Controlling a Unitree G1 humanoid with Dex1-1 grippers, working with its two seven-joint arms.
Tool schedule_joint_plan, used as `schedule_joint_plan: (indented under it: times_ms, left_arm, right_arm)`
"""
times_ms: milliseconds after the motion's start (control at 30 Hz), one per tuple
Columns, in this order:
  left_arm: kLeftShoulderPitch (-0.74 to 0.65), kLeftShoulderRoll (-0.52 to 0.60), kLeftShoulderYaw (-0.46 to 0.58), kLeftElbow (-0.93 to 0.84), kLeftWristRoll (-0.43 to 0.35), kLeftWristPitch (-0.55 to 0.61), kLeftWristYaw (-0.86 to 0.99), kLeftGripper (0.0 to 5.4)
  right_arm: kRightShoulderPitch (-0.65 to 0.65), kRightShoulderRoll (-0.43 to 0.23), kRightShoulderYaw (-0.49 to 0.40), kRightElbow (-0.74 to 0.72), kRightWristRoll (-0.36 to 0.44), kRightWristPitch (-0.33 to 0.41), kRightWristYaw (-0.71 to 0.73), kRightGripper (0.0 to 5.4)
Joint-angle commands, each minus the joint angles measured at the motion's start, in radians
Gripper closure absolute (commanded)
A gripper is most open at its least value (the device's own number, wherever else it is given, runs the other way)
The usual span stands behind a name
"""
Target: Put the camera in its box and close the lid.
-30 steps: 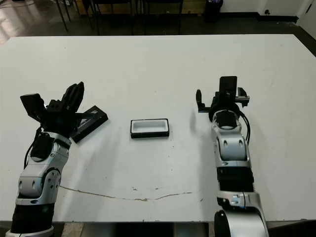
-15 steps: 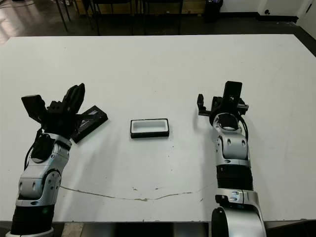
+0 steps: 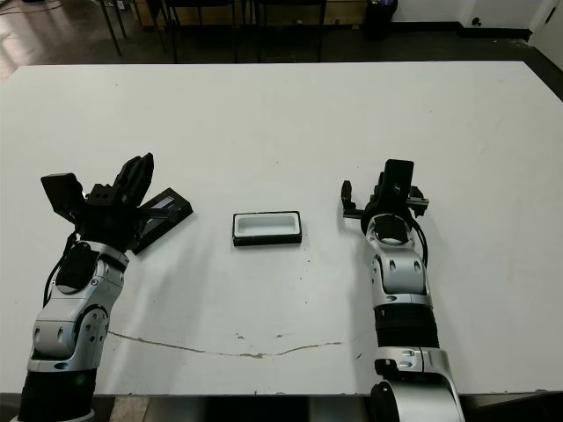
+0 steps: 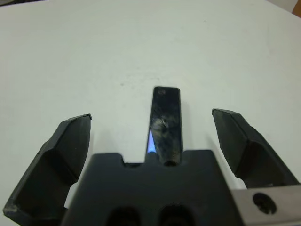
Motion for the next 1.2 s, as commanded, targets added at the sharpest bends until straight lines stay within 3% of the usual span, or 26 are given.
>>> schedule_joint_plan:
  times_ms: [33, 500, 567, 800, 1200]
  left_arm:
    - [0.017, 0.013, 0.003, 0.002, 0.011, 0.02, 0.003, 5.4]
    - [0.023, 0.015, -0.002, 0.003, 0.016, 0.014, -0.002, 5.4]
    - [0.024, 0.015, -0.003, 0.001, 0.017, 0.015, -0.002, 5.4]
    - [0.026, 0.009, -0.001, 0.004, 0.015, 0.013, -0.007, 5.4]
    - [0.028, 0.003, 0.001, 0.001, 0.0, 0.023, -0.013, 5.4]
  right_arm:
    - [0.023, 0.015, 0.0, 0.025, -0.009, -0.007, -0.028, 0.01]
    - [0.031, 0.062, -0.047, 0.087, 0.01, -0.093, -0.103, 0.01]
    - [0.033, 0.069, -0.056, 0.096, 0.016, -0.124, -0.112, 0.21]
    - [0.021, 0.083, -0.091, 0.142, 0.037, -0.199, -0.141, 1.72]
    - [0.006, 0.03, -0.047, 0.121, 0.014, -0.117, -0.084, 4.44]
